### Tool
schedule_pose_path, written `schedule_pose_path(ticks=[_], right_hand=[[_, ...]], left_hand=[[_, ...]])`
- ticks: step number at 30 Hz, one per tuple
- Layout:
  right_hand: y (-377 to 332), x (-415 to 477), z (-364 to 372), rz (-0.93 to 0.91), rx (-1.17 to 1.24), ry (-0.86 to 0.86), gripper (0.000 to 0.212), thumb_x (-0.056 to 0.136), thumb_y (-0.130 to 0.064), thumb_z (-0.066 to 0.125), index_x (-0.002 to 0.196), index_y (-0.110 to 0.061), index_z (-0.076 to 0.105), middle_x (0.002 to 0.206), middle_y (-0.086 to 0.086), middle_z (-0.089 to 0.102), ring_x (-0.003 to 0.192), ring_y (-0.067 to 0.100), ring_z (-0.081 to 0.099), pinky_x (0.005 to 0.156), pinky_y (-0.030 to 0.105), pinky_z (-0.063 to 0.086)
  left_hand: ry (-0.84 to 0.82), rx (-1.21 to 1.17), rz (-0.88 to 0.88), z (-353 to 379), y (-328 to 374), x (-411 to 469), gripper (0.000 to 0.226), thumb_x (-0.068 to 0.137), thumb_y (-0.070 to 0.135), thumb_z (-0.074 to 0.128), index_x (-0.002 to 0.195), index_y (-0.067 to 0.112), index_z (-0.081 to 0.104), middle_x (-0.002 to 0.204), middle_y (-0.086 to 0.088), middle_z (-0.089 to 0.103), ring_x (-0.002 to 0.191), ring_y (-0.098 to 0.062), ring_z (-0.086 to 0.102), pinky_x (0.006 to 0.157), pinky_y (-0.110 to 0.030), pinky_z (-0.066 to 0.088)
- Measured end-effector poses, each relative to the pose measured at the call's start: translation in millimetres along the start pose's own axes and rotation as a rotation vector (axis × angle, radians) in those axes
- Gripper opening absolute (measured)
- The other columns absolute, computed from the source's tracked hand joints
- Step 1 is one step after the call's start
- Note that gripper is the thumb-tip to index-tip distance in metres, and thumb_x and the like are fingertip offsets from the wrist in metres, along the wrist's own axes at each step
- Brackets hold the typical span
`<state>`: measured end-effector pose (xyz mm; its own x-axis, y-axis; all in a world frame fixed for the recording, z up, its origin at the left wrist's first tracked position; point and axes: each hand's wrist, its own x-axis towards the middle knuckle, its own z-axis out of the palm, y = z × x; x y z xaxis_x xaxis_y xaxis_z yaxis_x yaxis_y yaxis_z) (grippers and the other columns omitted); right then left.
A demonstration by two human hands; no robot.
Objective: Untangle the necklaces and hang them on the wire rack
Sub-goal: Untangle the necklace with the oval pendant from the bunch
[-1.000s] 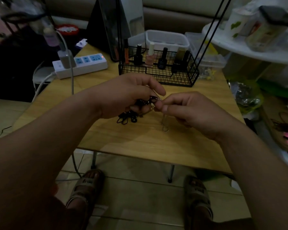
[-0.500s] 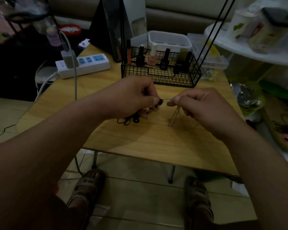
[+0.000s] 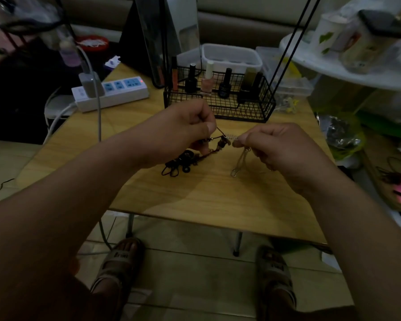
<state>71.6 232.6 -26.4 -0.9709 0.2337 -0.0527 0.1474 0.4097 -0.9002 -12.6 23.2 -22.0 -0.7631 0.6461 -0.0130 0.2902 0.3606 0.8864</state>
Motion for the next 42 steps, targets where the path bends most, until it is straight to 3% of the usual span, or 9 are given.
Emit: schedule_pose_path(ticks=[3, 7, 15, 19, 21, 24, 30, 34, 42], right_hand=[[-1, 0, 0, 0.036, 0.094, 0.003, 0.016, 0.090, -0.024, 0.070, 0.089, -0.016, 0.083, 0.059, -0.006, 0.051, 0.045, 0.002, 0.038, 0.044, 0.017, 0.031], [-1, 0, 1, 0.057, 0.136, 0.001, 0.017, 0.091, -0.022, 0.069, 0.089, -0.012, 0.082, 0.061, -0.004, 0.050, 0.047, 0.007, 0.034, 0.044, 0.020, 0.028], [-1, -1, 3, 0.066, 0.198, -0.034, 0.021, 0.094, -0.028, 0.070, 0.075, -0.018, 0.069, 0.054, -0.010, 0.049, 0.051, 0.009, 0.036, 0.049, 0.025, 0.027], [0, 0, 5, 0.065, 0.247, -0.071, 0.017, 0.096, -0.028, 0.068, 0.085, -0.016, 0.067, 0.067, -0.004, 0.061, 0.052, 0.009, 0.038, 0.051, 0.028, 0.025], [1, 0, 6, 0.085, 0.264, -0.110, 0.016, 0.099, -0.029, 0.065, 0.094, -0.014, 0.068, 0.072, -0.002, 0.064, 0.052, 0.009, 0.038, 0.052, 0.029, 0.023], [3, 0, 10, 0.129, 0.342, -0.152, 0.016, 0.101, -0.027, 0.061, 0.095, -0.014, 0.068, 0.072, -0.002, 0.063, 0.052, 0.009, 0.037, 0.051, 0.028, 0.020], [5, 3, 7, 0.154, 0.494, -0.201, 0.014, 0.101, -0.022, 0.060, 0.096, -0.014, 0.070, 0.073, -0.001, 0.058, 0.051, 0.007, 0.033, 0.048, 0.022, 0.019], [7, 4, 3, 0.156, 0.515, -0.221, 0.014, 0.100, -0.020, 0.060, 0.097, -0.013, 0.072, 0.071, -0.002, 0.057, 0.051, 0.007, 0.032, 0.048, 0.022, 0.018], [10, 1, 2, 0.218, 0.359, -0.250, 0.013, 0.097, -0.024, 0.065, 0.097, -0.011, 0.068, 0.067, -0.002, 0.056, 0.050, 0.008, 0.033, 0.048, 0.024, 0.019]], left_hand=[[-0.030, -0.016, -0.064, -1, 0, -1, 0.009, 0.106, 0.019, 0.055, 0.102, 0.017, 0.062, 0.077, -0.003, 0.064, 0.071, -0.015, 0.066, 0.078, -0.045, 0.059], [-0.025, -0.200, -0.132, -1, 3, 0, 0.009, 0.106, 0.015, 0.055, 0.104, 0.013, 0.065, 0.074, -0.001, 0.059, 0.062, -0.011, 0.055, 0.056, -0.023, 0.046], [-0.111, -0.459, -0.133, -6, 7, 0, 0.029, 0.099, -0.003, 0.051, 0.121, 0.007, 0.066, 0.096, -0.006, 0.065, 0.080, -0.014, 0.062, 0.067, -0.024, 0.054], [-0.198, -0.573, -0.107, 0, 7, 0, 0.036, 0.098, -0.013, 0.047, 0.127, 0.002, 0.063, 0.100, -0.010, 0.069, 0.084, -0.013, 0.066, 0.070, -0.021, 0.056], [-0.206, -0.575, -0.074, 8, 5, 2, 0.029, 0.101, -0.008, 0.049, 0.122, 0.003, 0.065, 0.096, -0.008, 0.070, 0.083, -0.013, 0.065, 0.071, -0.023, 0.057], [-0.132, -0.507, -0.071, 18, 2, 4, 0.020, 0.103, -0.001, 0.054, 0.114, 0.007, 0.068, 0.088, -0.005, 0.071, 0.075, -0.010, 0.063, 0.059, -0.021, 0.051], [-0.140, -0.430, -0.143, 20, 0, 4, 0.024, 0.103, 0.016, 0.060, 0.127, 0.016, 0.065, 0.079, 0.004, 0.068, 0.061, -0.005, 0.050, 0.049, -0.019, 0.034], [-0.184, -0.254, -0.108, 19, -1, 3, 0.018, 0.108, 0.023, 0.052, 0.108, 0.013, 0.068, 0.082, 0.002, 0.072, 0.057, -0.006, 0.042, 0.050, -0.020, 0.030], [-0.133, -0.299, -0.194, 19, -4, 7, 0.023, 0.106, 0.020, 0.055, 0.084, 0.014, 0.060, 0.059, -0.001, 0.049, 0.046, -0.009, 0.034, 0.041, -0.020, 0.028]])
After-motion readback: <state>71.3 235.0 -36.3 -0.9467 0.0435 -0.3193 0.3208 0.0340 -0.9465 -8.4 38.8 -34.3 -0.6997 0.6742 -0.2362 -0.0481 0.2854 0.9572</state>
